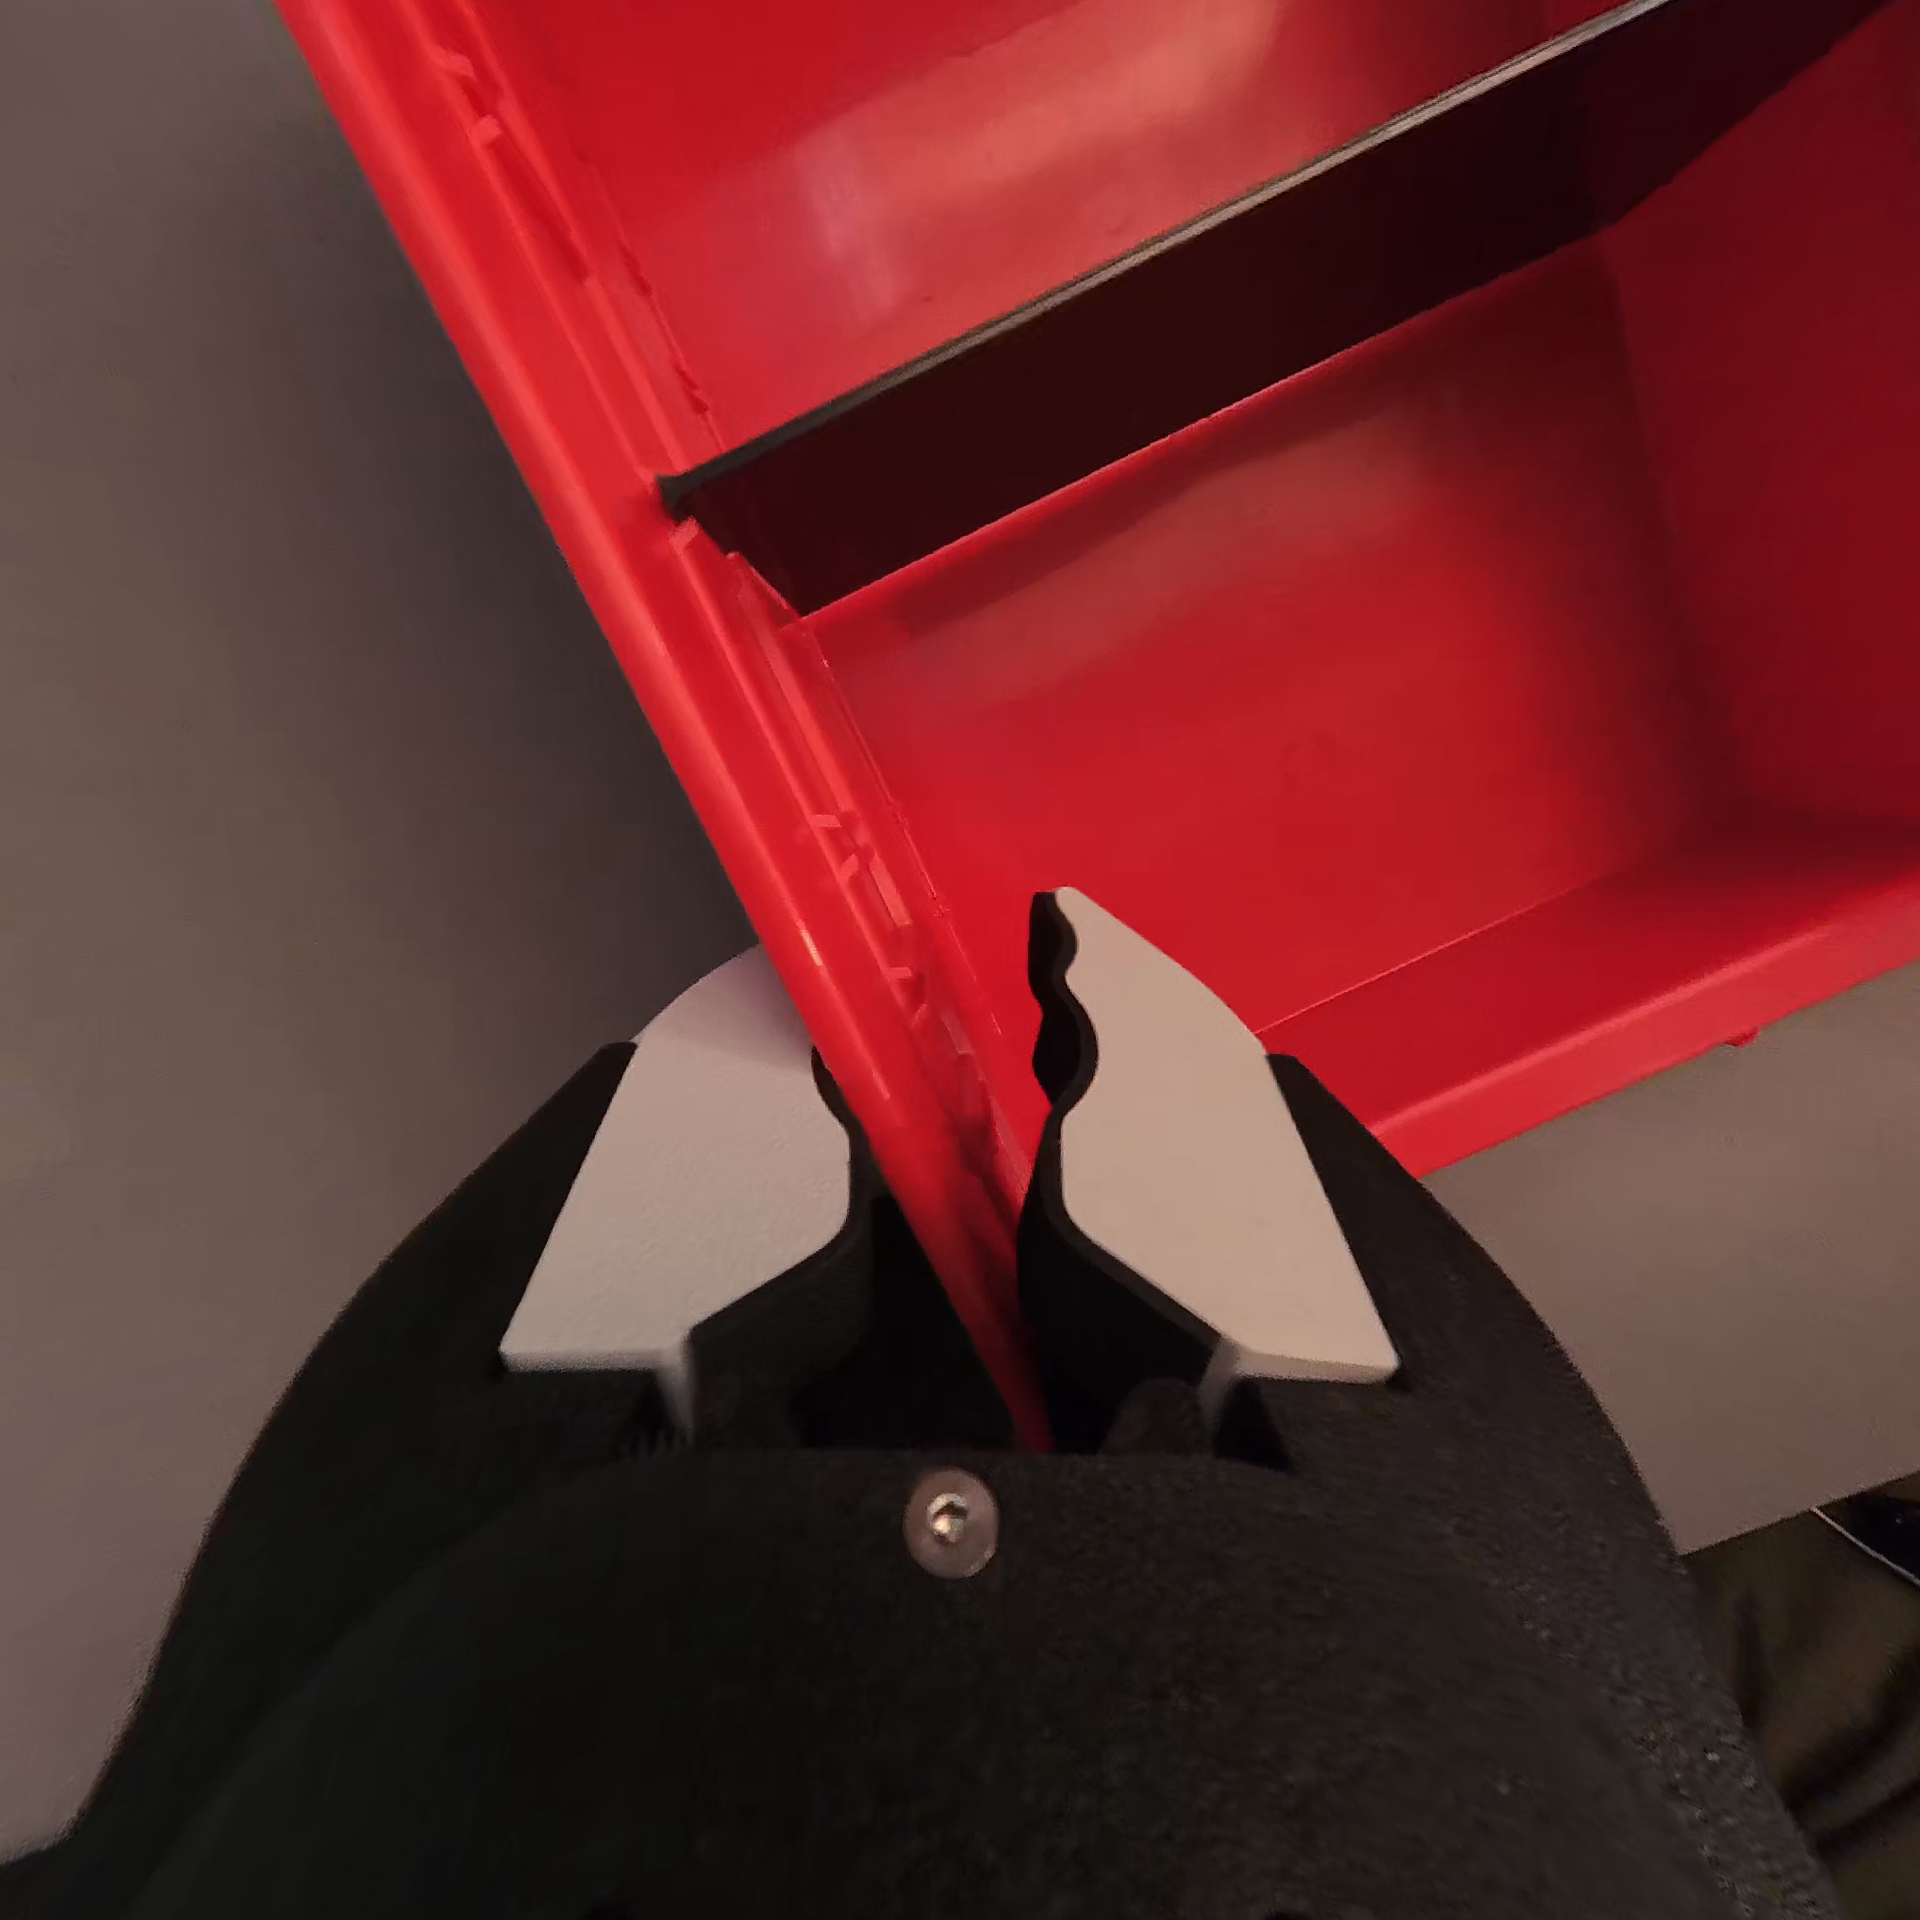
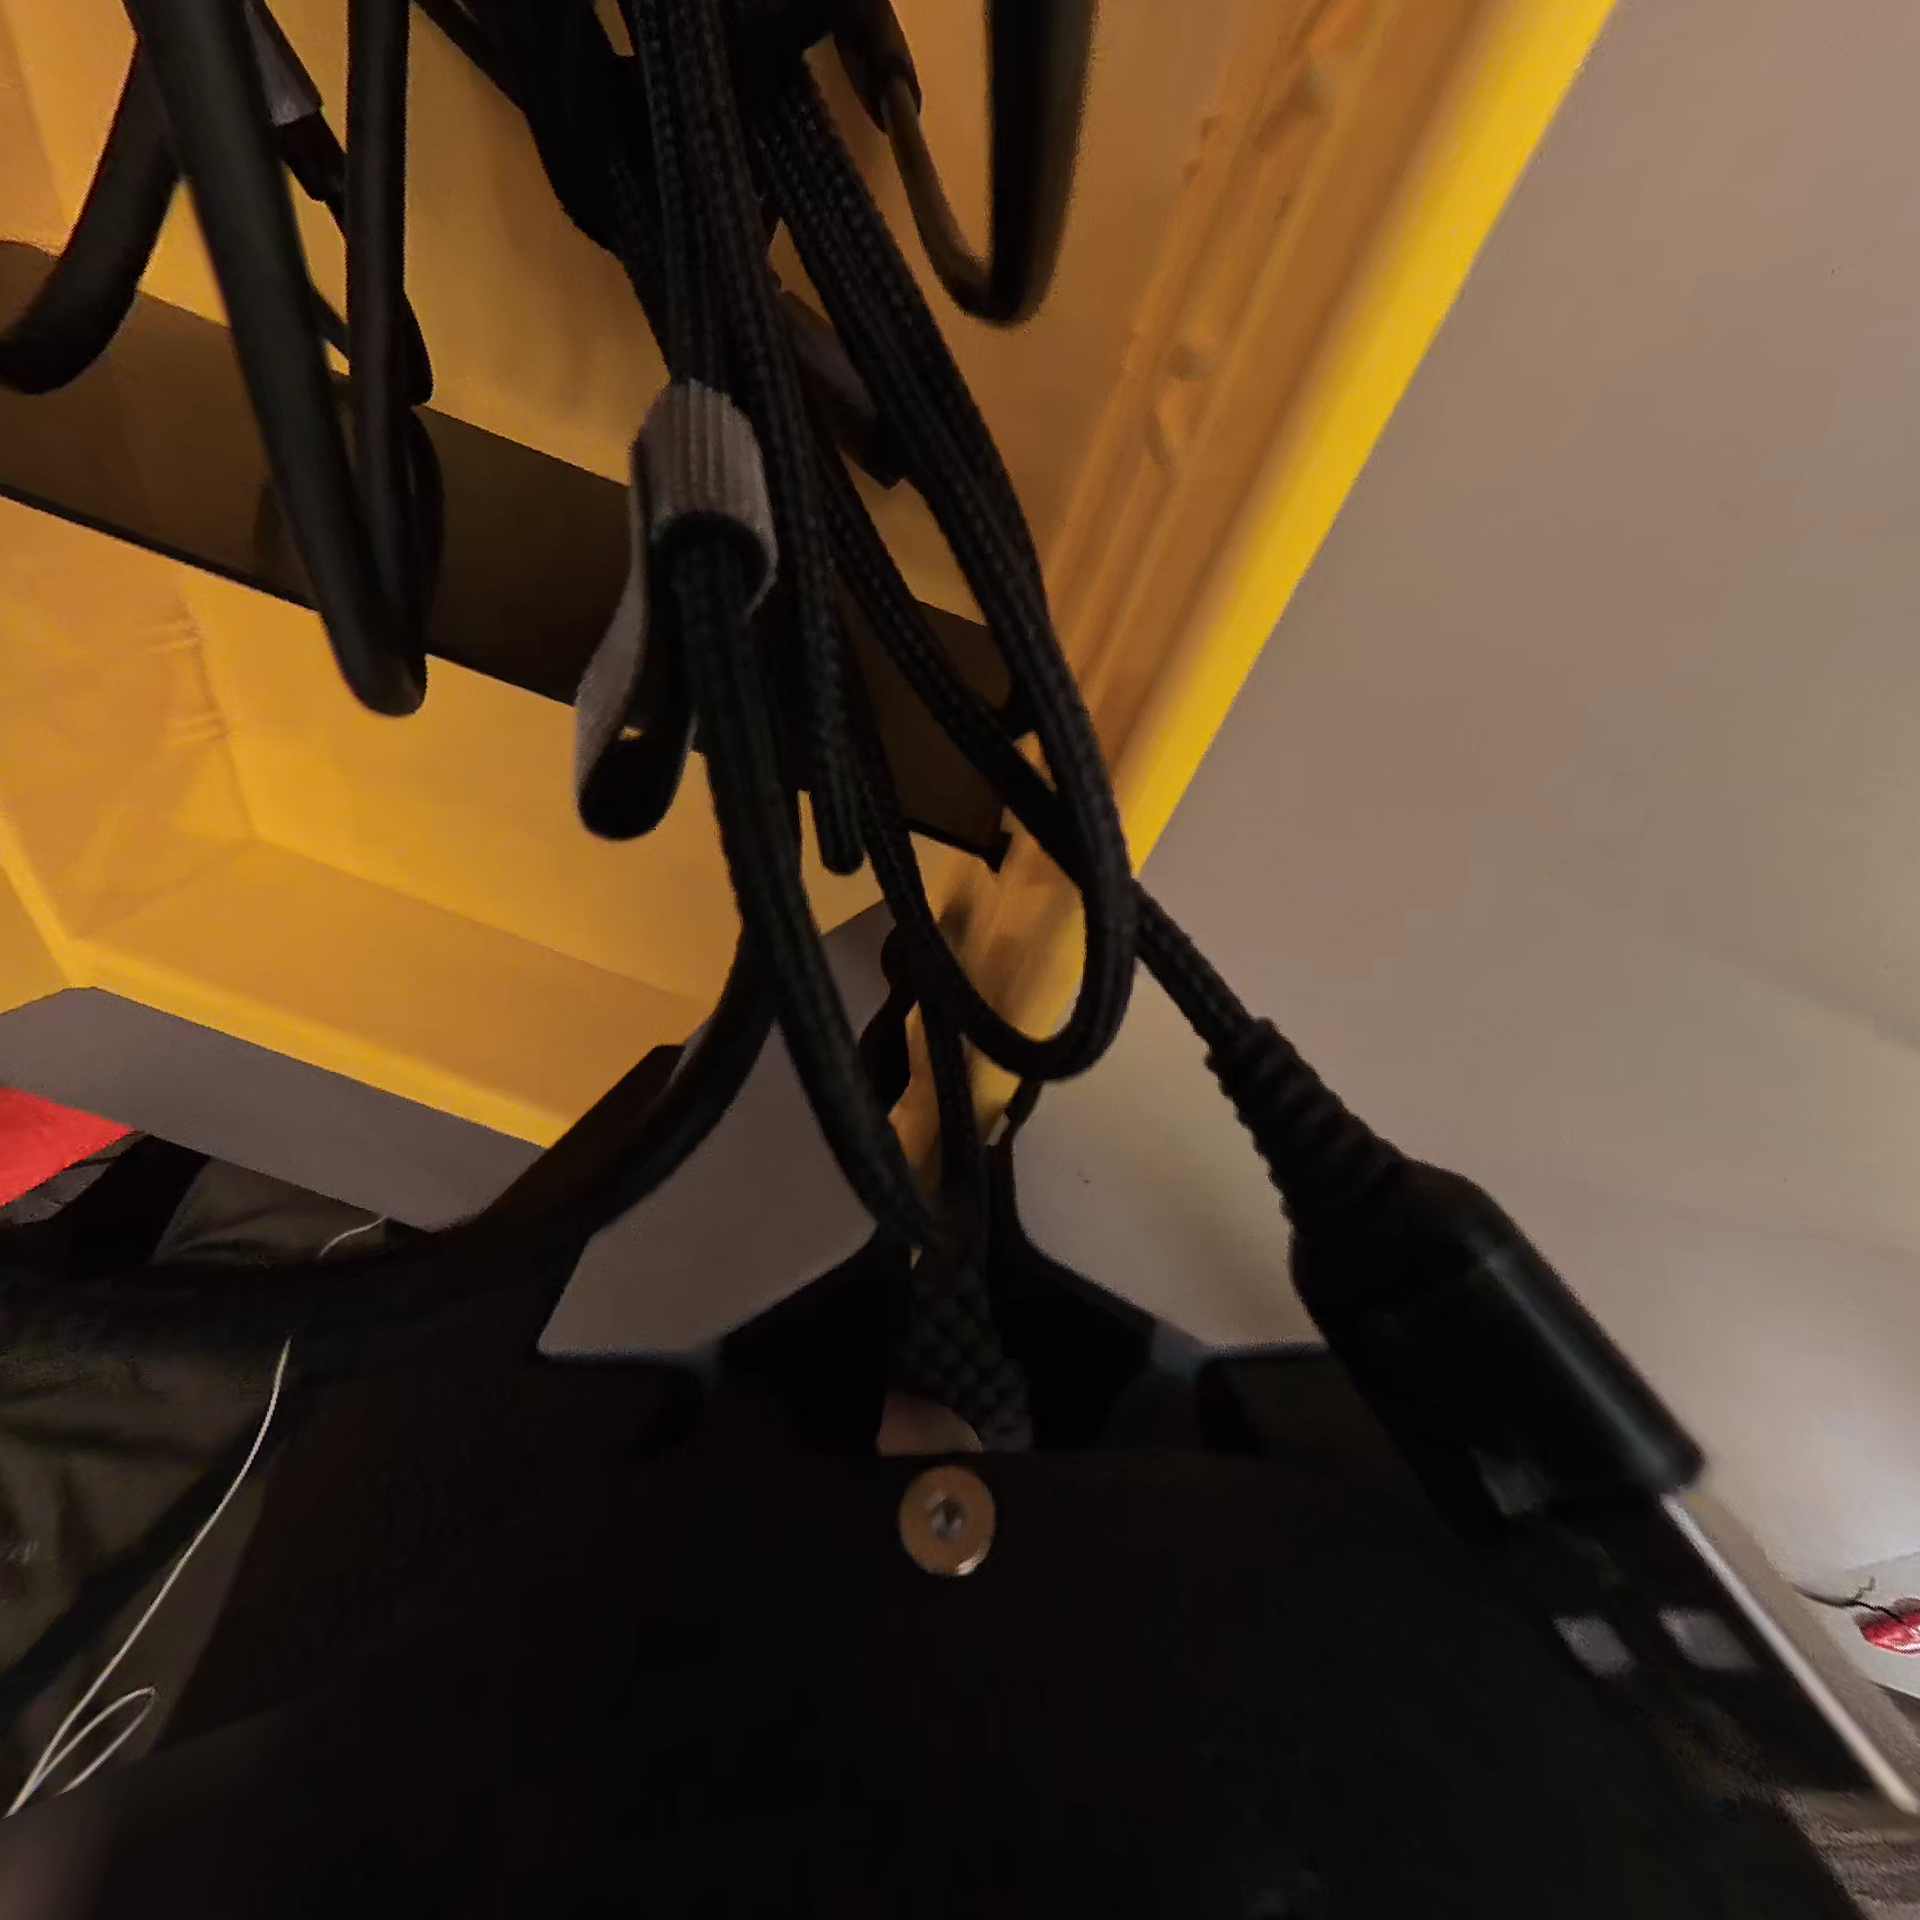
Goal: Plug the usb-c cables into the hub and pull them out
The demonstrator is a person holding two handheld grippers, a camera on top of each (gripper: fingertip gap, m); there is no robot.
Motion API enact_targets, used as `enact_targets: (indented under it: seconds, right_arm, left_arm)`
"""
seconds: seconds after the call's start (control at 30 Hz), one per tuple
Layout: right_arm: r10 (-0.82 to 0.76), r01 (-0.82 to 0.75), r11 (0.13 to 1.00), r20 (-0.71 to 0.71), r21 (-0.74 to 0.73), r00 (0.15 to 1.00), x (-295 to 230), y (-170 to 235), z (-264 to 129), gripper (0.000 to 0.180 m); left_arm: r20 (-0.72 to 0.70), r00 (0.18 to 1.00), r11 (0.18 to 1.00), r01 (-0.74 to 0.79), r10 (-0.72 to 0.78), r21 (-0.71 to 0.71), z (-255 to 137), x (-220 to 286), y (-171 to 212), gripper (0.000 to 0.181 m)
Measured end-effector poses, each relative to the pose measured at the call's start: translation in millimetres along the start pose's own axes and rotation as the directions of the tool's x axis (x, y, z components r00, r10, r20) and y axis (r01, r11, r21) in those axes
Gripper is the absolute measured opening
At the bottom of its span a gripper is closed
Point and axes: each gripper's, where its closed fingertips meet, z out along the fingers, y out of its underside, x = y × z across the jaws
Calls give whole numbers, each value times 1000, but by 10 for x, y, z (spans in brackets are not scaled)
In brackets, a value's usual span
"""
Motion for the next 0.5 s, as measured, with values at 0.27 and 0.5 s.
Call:
enact_targets:
  seconds: [0.27, 0.5]
  right_arm:
    - [18, -10, 980, -40, 201, 999, -36, 150, -575, 12]
    - [-155, 150, 731, -52, 666, 987, -786, 272, -1516, 9]
  left_arm:
    - [-21, 998, 983, -53, 57, 177, -562, 10, -286, 38]
    - [27, 978, 746, -175, 206, 643, -1893, 234, -1101, 39]
